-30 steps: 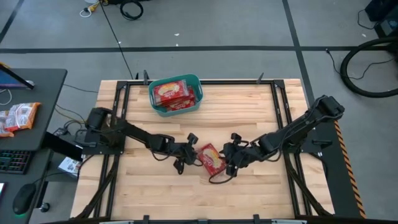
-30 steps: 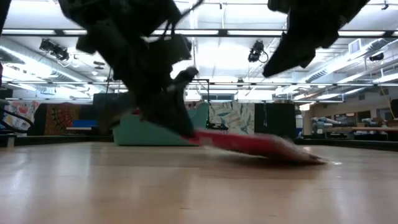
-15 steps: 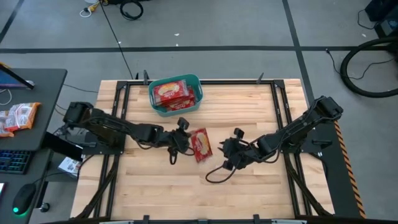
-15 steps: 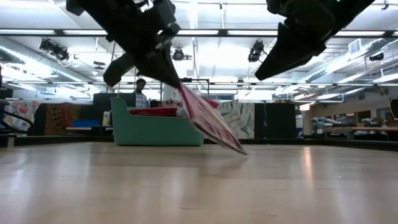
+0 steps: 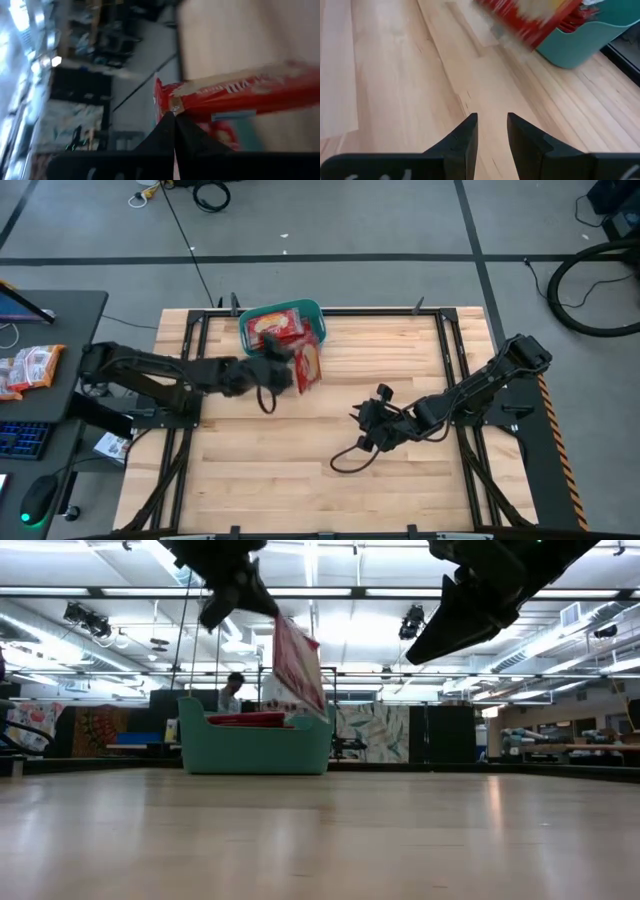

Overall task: Sort popcorn bags into baskets
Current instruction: Put the red popcorn bag into the blue container

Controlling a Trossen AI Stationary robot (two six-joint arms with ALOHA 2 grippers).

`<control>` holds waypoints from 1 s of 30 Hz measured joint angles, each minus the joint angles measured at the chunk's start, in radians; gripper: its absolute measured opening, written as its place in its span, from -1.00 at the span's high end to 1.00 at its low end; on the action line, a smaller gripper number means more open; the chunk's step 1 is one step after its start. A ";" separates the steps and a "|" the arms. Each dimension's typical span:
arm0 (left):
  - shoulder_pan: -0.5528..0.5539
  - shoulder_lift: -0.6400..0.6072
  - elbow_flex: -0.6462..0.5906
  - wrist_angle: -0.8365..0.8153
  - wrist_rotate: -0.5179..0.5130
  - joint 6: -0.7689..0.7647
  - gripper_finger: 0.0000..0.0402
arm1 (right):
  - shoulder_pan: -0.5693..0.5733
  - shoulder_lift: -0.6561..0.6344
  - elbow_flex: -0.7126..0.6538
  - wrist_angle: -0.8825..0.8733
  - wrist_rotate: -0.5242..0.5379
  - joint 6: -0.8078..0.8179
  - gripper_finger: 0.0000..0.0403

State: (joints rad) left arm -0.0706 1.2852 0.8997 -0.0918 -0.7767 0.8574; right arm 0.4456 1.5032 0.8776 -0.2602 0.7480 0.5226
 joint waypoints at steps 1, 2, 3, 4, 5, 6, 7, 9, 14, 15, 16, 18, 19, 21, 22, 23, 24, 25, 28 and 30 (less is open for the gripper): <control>0.017 -0.017 0.000 0.021 -0.007 0.000 1.00 | -0.001 0.000 0.000 0.004 0.001 -0.001 0.45; 0.038 -0.032 0.000 0.043 -0.015 0.000 1.00 | -0.003 0.000 0.000 0.006 0.003 -0.001 0.45; 0.062 -0.043 0.001 0.064 -0.024 0.000 1.00 | -0.005 0.000 0.000 0.006 0.003 -0.001 0.45; 0.087 -0.051 0.001 0.081 -0.037 -0.001 1.00 | -0.007 0.000 0.000 0.008 0.003 -0.002 0.45; 0.114 -0.057 0.001 0.093 -0.047 -0.005 1.00 | -0.010 0.000 0.000 0.011 0.003 -0.002 0.45; 0.145 -0.059 0.001 0.114 -0.054 -0.007 1.00 | -0.012 0.000 0.000 0.014 0.003 -0.002 0.45; 0.176 -0.059 0.002 0.131 -0.058 -0.009 1.00 | -0.014 0.000 0.000 0.016 0.003 -0.002 0.45; 0.240 -0.059 0.002 0.132 -0.072 -0.029 1.00 | -0.017 0.000 0.000 0.026 0.003 -0.002 0.45; 0.398 -0.055 0.002 0.016 -0.076 -0.224 1.00 | -0.016 -0.001 0.000 0.036 -0.006 -0.002 0.45; 0.423 -0.055 0.002 -0.021 -0.076 -0.266 1.00 | -0.016 -0.001 0.000 0.037 -0.006 -0.002 0.45; 0.447 -0.055 0.002 -0.061 -0.074 -0.306 1.00 | -0.015 -0.001 0.000 0.039 -0.007 -0.002 0.45; 0.485 -0.055 0.002 -0.148 -0.038 -0.387 1.00 | -0.015 -0.001 0.000 0.041 -0.008 -0.002 0.45; 0.500 -0.055 0.002 -0.188 -0.017 -0.421 1.00 | -0.015 -0.001 0.000 0.042 -0.008 -0.002 0.45; 0.521 -0.055 0.002 -0.259 0.015 -0.487 1.00 | -0.015 -0.001 0.000 0.043 -0.008 -0.003 0.45; 0.527 -0.055 0.002 -0.292 0.032 -0.517 1.00 | -0.015 -0.001 0.000 0.044 -0.008 -0.004 0.45; 0.530 -0.055 0.002 -0.324 0.047 -0.546 1.00 | -0.015 -0.001 0.000 0.047 -0.008 -0.004 0.45; 0.533 -0.055 0.001 -0.353 0.061 -0.575 1.00 | -0.015 -0.001 0.000 0.051 -0.008 -0.005 0.45; 0.534 -0.055 0.001 -0.377 0.070 -0.603 1.00 | -0.015 -0.001 0.000 0.056 -0.008 -0.005 0.45; 0.534 -0.055 0.001 -0.447 0.100 -0.681 0.98 | -0.015 -0.001 0.000 0.070 -0.010 -0.006 0.45; 0.534 -0.055 0.001 -0.474 0.143 -0.721 0.97 | -0.015 -0.001 0.000 0.083 -0.015 -0.009 0.45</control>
State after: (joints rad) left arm 0.4629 1.2304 0.9009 -0.5659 -0.6341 0.1359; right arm 0.4305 1.5024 0.8776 -0.1772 0.7327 0.5132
